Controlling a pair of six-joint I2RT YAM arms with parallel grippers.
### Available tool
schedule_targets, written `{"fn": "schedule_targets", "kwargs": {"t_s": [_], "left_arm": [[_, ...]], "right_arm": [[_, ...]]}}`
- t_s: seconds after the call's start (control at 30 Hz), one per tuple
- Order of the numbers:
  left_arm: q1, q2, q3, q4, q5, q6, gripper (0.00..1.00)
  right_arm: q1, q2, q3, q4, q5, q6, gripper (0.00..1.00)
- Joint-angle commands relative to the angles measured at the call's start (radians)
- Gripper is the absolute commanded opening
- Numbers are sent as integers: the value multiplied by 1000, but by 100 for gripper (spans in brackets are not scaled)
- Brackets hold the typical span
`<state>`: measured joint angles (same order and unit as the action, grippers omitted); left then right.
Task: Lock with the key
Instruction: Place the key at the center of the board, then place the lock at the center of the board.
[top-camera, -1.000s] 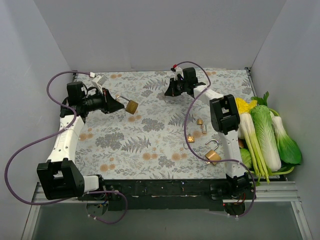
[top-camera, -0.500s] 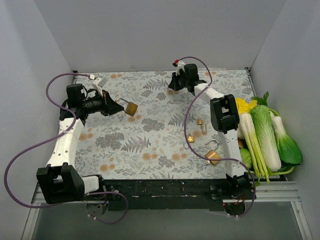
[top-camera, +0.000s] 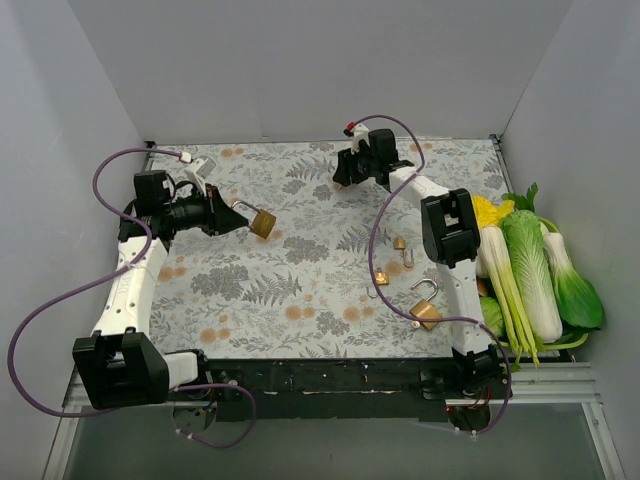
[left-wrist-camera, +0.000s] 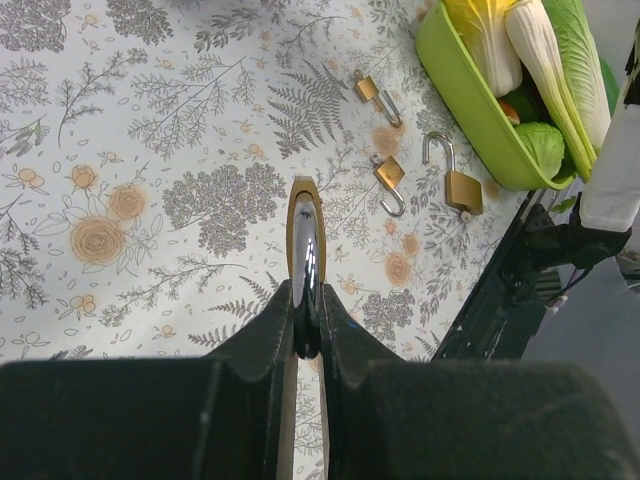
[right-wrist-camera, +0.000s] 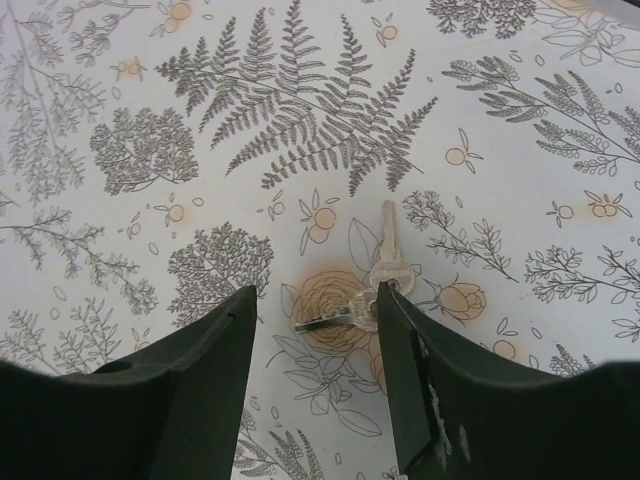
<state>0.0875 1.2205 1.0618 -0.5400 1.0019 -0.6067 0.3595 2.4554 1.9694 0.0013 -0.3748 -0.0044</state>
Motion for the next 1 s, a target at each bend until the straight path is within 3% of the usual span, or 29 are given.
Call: {"fn": "schedule_targets", "kwargs": {"t_s": [0.0, 0.13, 0.27, 0.4, 0.6, 0.73, 0.97], "left_arm": [[-2, 8, 76, -15, 53, -45, 0], [-3, 46, 107, -29, 72, -100, 0], [-3, 79, 124, -35, 87, -177, 0], [-3, 94, 119, -35, 147, -245, 0], [-14, 73, 67, -8, 286, -326, 0], [-17, 1, 38, 18, 302, -337, 0], [-20, -96, -37, 104, 308, -409, 0]], "right_arm": [[-1, -194, -50, 22, -94, -48, 61], [10, -354, -115, -59, -200, -153, 68], [73, -522, -214, -254, -240, -277, 71], [232, -715, -334, -329, -199, -381, 73], [418, -869, -512, -233, -118, -376, 90], [458, -892, -552, -187, -168, -339, 93], [521, -903, -613, -52, -70, -293, 94]]}}
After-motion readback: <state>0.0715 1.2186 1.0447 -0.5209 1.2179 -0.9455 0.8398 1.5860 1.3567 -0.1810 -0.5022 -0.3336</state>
